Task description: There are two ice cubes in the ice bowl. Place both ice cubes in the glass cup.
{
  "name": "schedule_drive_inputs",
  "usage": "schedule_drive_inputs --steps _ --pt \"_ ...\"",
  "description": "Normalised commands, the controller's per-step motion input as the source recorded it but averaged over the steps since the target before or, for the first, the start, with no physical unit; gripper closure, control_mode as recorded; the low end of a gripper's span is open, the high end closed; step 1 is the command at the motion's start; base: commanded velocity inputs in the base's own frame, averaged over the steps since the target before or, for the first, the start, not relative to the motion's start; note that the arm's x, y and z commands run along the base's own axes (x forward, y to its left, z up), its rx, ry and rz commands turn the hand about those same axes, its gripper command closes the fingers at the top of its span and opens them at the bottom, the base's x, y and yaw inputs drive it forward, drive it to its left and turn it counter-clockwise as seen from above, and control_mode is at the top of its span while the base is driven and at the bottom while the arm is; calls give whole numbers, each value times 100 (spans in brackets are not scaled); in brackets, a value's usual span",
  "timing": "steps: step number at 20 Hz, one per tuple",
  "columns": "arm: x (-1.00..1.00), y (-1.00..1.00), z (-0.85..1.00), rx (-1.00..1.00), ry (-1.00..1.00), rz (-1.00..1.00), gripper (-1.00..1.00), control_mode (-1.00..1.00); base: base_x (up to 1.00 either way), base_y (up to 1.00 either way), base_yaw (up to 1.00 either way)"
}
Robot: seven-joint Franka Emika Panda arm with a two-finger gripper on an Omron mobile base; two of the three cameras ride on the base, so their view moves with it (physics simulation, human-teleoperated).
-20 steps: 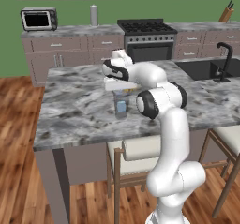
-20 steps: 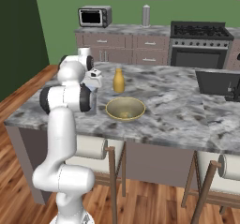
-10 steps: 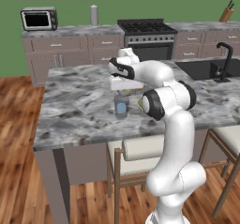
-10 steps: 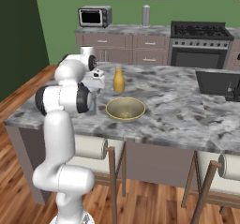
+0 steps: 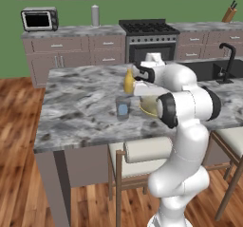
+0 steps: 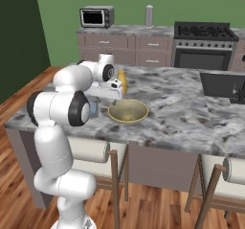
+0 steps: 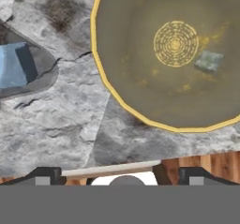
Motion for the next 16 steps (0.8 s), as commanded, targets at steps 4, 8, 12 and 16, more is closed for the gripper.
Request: schedule_drive_inputs --steps 4,8,12,16 --pt "-8 -45 0 6 0 0 -100 -100 0 0 0" --pt "0 -45 0 7 0 0 -100 -100 0 0 0" --pt "17 -36 0 3 4 0 -100 -100 0 0 0" --pt "24 -48 -20 0 11 0 -100 -100 0 0 0"
